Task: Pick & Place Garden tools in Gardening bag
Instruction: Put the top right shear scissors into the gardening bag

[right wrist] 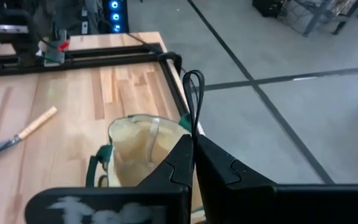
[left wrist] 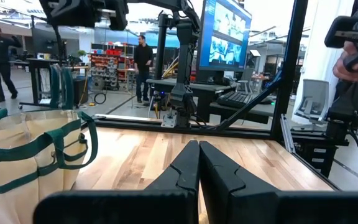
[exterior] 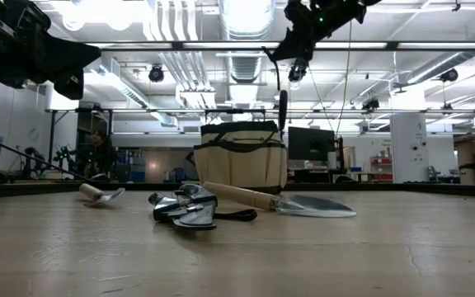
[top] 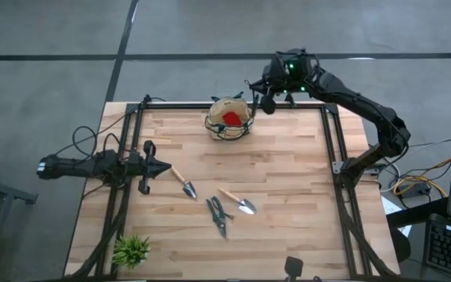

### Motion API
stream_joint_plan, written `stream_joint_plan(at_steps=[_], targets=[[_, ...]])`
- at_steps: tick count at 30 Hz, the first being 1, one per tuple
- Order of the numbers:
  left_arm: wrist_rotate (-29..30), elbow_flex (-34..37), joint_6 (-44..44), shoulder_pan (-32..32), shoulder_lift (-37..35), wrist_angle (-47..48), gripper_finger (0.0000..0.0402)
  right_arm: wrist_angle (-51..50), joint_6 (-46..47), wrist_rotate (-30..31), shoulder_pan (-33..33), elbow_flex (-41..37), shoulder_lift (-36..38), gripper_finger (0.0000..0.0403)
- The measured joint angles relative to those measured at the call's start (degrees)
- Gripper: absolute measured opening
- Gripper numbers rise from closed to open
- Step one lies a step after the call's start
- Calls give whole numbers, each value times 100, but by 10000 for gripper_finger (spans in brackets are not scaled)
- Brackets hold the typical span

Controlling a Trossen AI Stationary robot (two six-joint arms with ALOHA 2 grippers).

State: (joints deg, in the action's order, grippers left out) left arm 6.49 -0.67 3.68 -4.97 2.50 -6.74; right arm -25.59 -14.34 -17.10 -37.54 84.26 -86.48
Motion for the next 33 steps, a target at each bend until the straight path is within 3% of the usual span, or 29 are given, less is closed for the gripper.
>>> stream_joint_plan(at_steps=[16,33], targets=[[0,0,-1,0,1,-1,13,1220,-253,-459,-2,-565,0,8],[1,0,-1,2,2,0,13,1249,-259,-744,-97,-739,-611,8]])
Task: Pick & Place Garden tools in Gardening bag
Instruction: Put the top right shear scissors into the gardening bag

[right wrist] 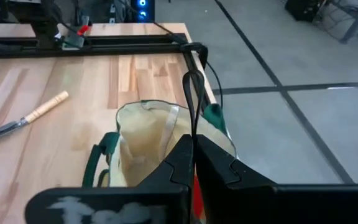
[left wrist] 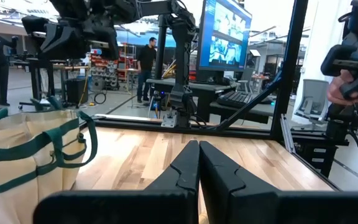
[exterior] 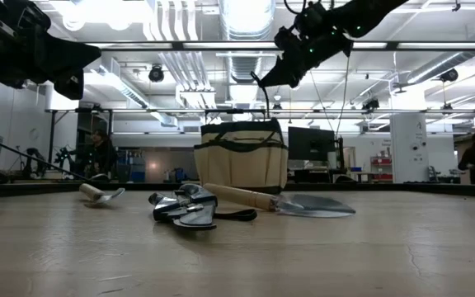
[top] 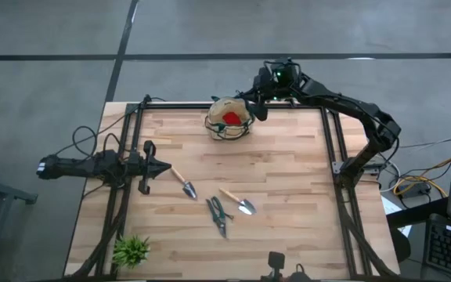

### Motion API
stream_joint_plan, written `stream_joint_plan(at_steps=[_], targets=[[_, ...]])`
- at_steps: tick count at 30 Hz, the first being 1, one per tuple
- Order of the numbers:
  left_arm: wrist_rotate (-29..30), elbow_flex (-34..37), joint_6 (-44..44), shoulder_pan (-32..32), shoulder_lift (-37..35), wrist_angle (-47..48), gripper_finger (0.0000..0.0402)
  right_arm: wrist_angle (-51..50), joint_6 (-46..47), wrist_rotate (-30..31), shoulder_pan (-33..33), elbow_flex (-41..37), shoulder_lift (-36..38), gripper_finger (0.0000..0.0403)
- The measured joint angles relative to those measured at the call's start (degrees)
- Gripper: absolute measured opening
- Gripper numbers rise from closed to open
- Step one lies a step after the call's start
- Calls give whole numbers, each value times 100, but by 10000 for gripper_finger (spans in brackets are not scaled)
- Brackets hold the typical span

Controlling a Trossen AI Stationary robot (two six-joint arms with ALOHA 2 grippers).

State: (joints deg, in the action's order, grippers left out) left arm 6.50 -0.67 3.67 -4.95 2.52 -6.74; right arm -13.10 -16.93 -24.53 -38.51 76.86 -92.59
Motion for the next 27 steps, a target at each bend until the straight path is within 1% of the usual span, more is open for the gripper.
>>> stream_joint_plan(at_steps=[9,12,21,23,27], targets=[[0,0,0,-1,0,-2,13,127,33,5,-2,135,75,8],[0,0,1,-1,0,-1,13,93,37,26,-9,122,-5,8],[-1,0,0,-1,-1,-3,13,-383,52,50,-15,70,-267,8],[0,0,1,0,-2,0,13,-403,148,51,-15,70,-270,8],[0,0,1,-1,-1,-2,13,-420,623,14,-19,70,-213,8]])
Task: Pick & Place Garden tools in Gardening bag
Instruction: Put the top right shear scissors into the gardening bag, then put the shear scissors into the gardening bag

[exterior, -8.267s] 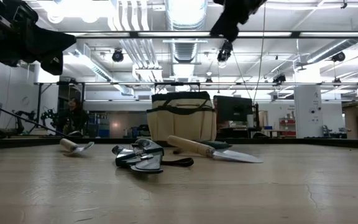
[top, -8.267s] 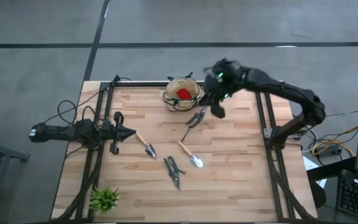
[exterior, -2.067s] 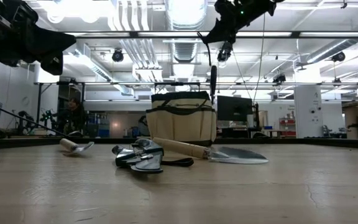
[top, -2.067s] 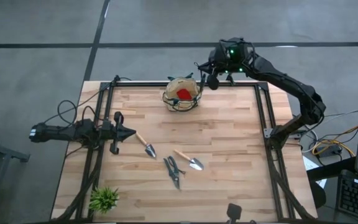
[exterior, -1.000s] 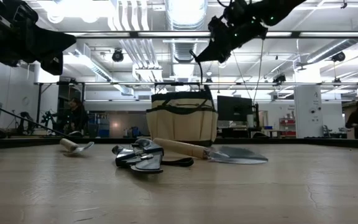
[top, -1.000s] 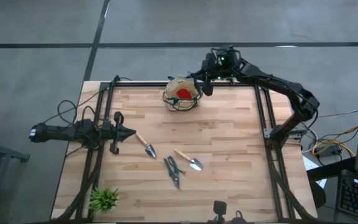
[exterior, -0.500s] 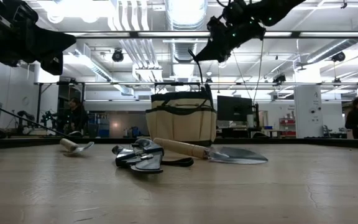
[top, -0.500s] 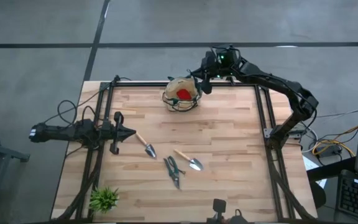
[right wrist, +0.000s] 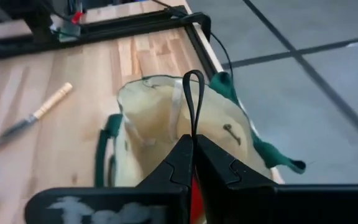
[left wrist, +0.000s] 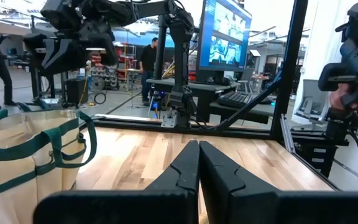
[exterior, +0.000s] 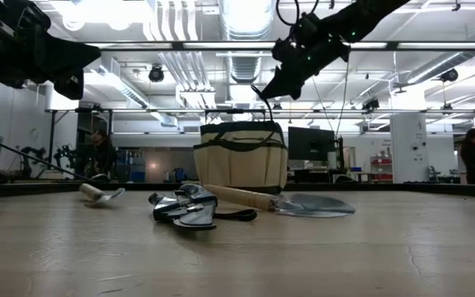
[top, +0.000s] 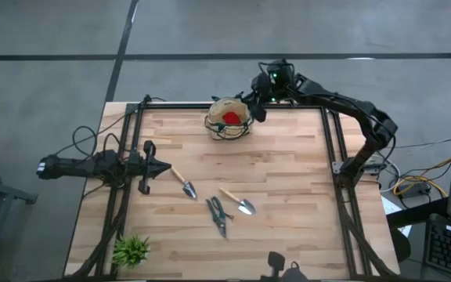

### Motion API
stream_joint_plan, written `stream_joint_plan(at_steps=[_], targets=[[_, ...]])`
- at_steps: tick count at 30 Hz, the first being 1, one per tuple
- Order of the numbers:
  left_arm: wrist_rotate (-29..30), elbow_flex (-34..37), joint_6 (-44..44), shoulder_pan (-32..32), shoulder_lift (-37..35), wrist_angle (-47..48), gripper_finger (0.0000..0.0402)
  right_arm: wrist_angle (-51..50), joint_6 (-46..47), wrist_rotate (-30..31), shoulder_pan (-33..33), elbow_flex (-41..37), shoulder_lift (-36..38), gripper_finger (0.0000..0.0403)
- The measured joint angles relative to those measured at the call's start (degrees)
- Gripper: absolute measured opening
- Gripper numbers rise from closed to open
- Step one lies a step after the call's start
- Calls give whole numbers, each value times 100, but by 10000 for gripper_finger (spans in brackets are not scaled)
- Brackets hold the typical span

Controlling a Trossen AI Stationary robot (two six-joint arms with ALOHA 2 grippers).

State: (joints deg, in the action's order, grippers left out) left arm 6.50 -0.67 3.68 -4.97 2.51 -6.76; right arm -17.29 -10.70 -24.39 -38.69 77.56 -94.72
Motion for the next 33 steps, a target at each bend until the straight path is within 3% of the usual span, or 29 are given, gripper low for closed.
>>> stream_joint_plan(at_steps=[6,17,33], targets=[[0,0,0,0,-1,0,13,-25,488,-500,27,0,181,8],[0,0,0,0,1,2,13,-246,924,-558,30,0,243,14],[0,0,0,1,-1,0,13,-495,1698,-565,96,0,649,164]])
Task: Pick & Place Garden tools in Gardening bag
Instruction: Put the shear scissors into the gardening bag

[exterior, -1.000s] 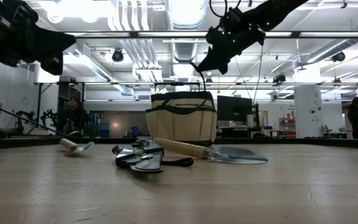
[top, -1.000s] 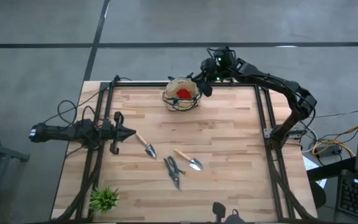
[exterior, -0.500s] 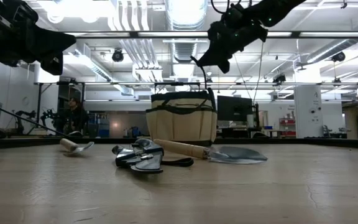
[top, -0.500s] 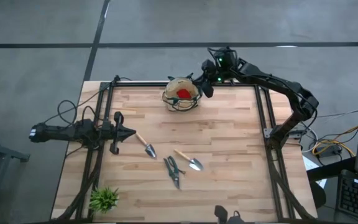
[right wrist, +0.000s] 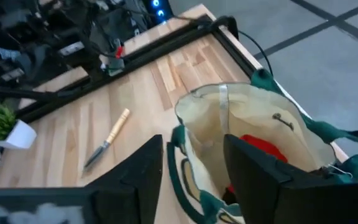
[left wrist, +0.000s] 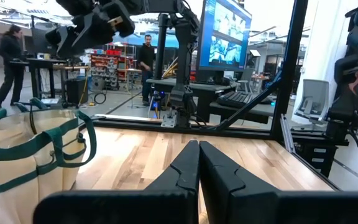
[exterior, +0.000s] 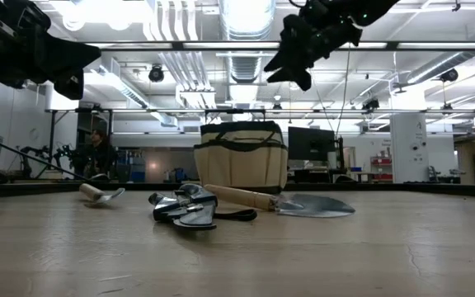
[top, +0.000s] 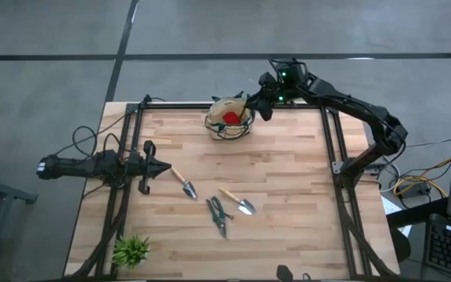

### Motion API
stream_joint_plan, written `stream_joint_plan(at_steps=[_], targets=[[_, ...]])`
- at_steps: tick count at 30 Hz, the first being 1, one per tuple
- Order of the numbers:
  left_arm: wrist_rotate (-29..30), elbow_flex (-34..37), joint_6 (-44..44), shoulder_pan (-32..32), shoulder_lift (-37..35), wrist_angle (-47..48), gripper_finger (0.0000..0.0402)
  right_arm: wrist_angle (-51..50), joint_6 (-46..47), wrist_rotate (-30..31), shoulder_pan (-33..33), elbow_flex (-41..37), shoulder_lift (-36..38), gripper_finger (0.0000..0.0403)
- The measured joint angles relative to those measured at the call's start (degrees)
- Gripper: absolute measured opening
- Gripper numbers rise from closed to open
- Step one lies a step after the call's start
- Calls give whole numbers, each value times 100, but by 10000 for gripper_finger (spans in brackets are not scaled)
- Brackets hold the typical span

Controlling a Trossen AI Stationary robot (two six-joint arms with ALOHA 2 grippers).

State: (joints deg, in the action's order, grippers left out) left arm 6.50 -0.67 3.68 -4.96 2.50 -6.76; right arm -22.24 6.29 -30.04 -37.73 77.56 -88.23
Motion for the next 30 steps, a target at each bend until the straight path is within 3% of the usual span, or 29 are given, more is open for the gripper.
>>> stream_joint_plan(at_steps=[6,12,21,30], targets=[[-1,0,0,-1,0,-3,13,-31,27,-4,335,0,384,184],[0,0,0,0,1,1,13,-309,-65,-2,1138,7,652,178],[-1,0,0,-2,2,2,13,-956,-70,738,2423,2,431,161],[63,0,-2,6,0,-3,13,-1102,293,758,2933,-59,321,132]])
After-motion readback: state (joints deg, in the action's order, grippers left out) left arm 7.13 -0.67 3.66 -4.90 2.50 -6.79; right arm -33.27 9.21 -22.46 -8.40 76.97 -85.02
